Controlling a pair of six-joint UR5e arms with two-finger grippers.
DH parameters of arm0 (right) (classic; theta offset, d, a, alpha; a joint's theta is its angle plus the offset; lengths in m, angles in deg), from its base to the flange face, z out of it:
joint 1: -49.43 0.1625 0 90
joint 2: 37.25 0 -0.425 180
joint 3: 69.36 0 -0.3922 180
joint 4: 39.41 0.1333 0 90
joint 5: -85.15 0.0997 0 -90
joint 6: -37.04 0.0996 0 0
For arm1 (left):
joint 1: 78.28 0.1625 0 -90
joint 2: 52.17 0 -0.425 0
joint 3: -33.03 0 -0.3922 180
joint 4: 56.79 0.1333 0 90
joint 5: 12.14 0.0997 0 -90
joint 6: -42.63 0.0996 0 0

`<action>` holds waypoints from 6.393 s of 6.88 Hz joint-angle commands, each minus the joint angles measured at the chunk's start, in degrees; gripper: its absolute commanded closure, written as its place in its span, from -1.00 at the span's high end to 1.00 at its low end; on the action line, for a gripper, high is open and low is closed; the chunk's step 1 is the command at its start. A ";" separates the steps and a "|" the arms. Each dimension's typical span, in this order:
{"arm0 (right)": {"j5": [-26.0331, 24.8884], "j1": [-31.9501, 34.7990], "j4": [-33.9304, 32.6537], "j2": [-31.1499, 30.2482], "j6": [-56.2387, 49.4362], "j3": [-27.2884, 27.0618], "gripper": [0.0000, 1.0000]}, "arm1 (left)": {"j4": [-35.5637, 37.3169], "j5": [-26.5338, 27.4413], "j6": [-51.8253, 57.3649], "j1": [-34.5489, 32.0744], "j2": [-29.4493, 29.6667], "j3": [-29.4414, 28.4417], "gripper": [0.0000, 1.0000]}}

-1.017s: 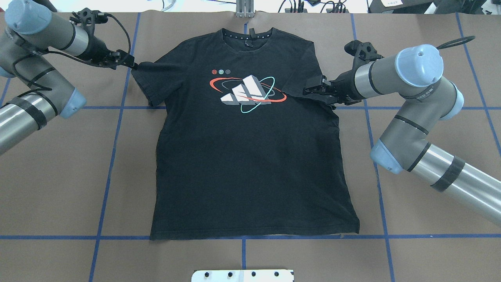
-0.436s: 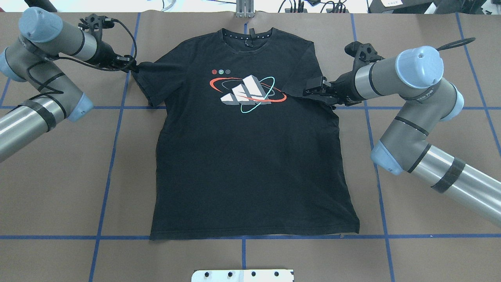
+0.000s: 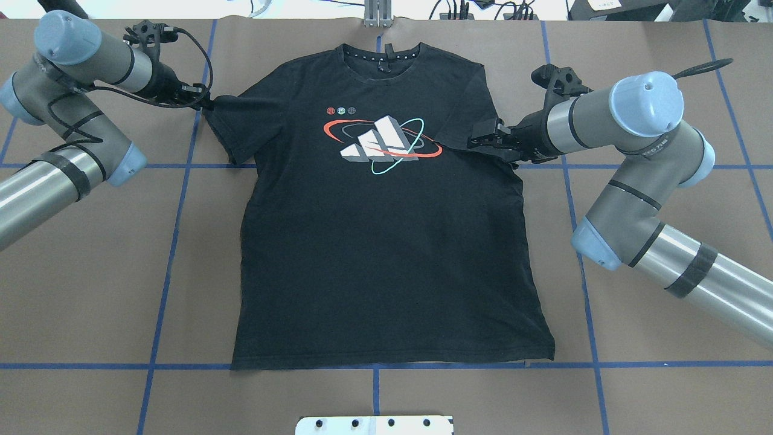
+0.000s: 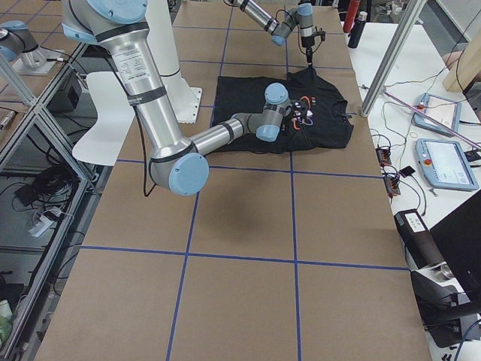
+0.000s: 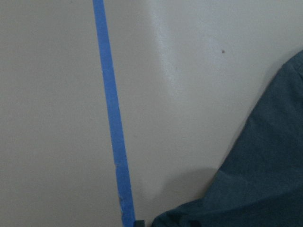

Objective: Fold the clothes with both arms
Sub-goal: 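Fold the sleeve nearest the left gripper inward onto the shirt front, then move the right gripper to the shirt hem corner nearest the robot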

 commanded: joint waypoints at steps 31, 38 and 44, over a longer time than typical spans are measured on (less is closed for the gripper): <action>-24.00 -27.30 -13.38 -30.99 34.24 -30.93 0.82 | 8.21 12.33 -35.22 11.10 -4.24 35.02 0.77; -27.05 -36.15 -13.73 -34.60 36.74 -32.07 0.31 | 8.21 15.24 -35.22 12.77 -4.68 34.76 0.77; -27.49 -37.56 -13.82 -34.60 37.01 -32.42 -0.14 | 8.13 15.51 -35.05 12.77 -5.65 34.67 0.78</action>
